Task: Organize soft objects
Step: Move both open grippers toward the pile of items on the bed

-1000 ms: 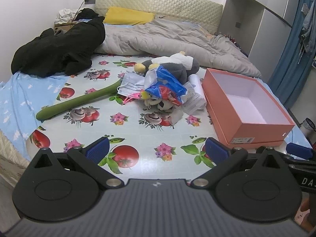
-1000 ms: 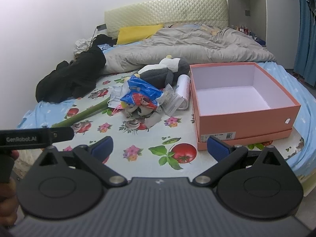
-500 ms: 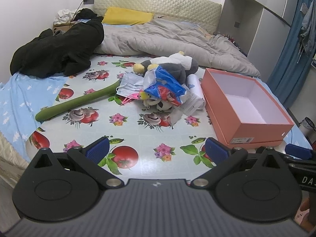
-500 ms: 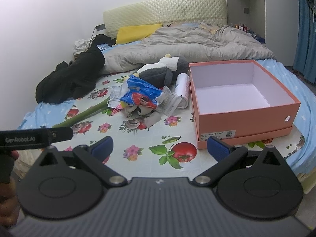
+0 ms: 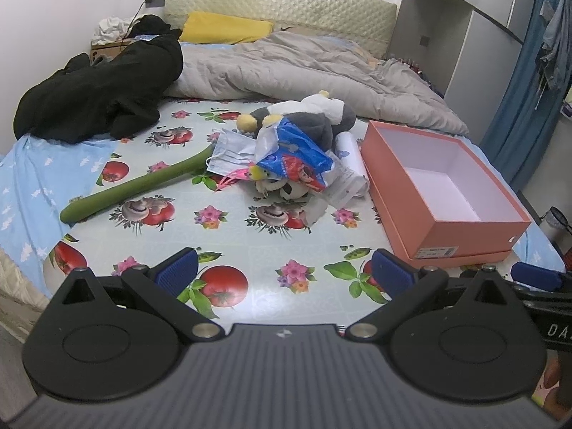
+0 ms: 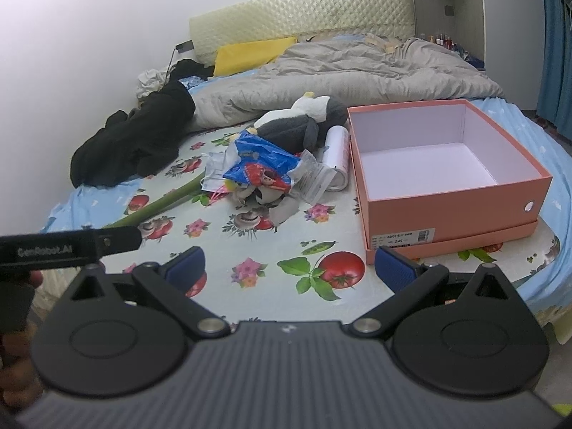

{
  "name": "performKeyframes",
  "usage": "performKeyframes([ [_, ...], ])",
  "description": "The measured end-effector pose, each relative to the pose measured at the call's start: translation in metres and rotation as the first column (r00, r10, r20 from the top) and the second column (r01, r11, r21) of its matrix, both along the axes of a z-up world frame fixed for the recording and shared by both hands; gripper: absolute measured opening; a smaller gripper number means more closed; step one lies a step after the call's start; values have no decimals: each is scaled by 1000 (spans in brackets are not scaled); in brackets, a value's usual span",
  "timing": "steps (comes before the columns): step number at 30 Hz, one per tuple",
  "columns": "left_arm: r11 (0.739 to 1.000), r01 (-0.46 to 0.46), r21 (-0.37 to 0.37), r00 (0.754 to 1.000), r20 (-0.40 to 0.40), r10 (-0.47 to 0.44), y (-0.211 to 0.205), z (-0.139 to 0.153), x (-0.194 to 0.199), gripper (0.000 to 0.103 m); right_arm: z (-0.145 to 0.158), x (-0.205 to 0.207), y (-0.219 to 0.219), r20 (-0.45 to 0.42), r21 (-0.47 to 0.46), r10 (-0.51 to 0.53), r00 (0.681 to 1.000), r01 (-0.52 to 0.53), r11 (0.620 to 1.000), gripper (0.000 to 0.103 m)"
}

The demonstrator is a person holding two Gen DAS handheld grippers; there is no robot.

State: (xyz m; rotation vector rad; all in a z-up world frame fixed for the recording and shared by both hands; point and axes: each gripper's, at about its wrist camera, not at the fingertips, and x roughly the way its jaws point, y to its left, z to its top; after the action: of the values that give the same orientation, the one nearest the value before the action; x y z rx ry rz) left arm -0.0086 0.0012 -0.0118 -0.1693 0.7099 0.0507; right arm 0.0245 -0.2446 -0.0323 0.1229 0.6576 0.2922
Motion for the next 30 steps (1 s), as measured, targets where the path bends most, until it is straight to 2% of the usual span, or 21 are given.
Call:
performKeyframes([
  [8, 1000, 8, -9, 1000, -14, -8, 2, -2, 6, 103, 3, 0, -2, -6, 12, 7, 1000, -7, 1000, 103],
  [12, 1000, 22, 12, 999, -27, -21, 1, -3, 10, 103, 1, 0, -1, -4, 8, -6, 1000, 6, 1000, 103],
  [19, 999, 34, -8, 999, -41, -34, 4, -9, 15, 103, -3, 3, -1, -17, 8, -8, 1000, 8, 1000, 103],
  [21, 999, 43, -22, 998, -37, -44, 6, -9, 15, 103, -4, 6, -1, -22, 12, -8, 1000, 8, 1000, 103],
  [26, 999, 39, 0, 999, -35, -39, 8, -14, 19, 103, -6, 9, 2, -2, -7, 0, 1000, 0, 1000, 103],
  [30, 999, 40, -12, 999, -20, -40, 13, -25, 22, 103, -13, 13, 1, -3, 17, 5, 1000, -5, 1000, 103],
])
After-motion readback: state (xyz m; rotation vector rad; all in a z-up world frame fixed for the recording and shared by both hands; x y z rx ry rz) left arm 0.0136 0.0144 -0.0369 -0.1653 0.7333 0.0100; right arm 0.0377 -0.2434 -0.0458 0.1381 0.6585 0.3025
